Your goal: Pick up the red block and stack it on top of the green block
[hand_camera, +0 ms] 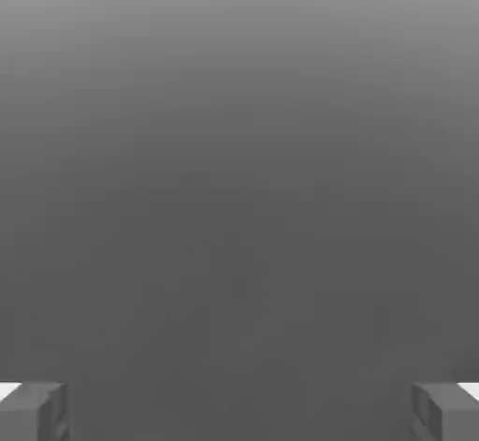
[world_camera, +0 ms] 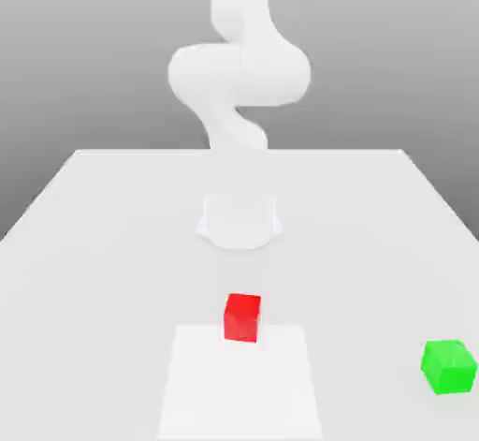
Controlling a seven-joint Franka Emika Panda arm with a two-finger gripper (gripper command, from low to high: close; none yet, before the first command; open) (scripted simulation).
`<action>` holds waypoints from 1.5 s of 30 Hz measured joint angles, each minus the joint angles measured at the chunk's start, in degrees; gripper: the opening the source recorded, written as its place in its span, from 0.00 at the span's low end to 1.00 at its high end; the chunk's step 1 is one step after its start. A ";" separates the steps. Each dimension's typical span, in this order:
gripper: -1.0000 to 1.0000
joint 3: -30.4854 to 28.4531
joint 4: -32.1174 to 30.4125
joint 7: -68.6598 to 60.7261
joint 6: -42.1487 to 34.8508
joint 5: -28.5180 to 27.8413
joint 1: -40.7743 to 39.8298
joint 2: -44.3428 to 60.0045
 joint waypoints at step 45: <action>0.00 -0.42 -33.22 16.31 43.35 -10.60 -2.80 51.46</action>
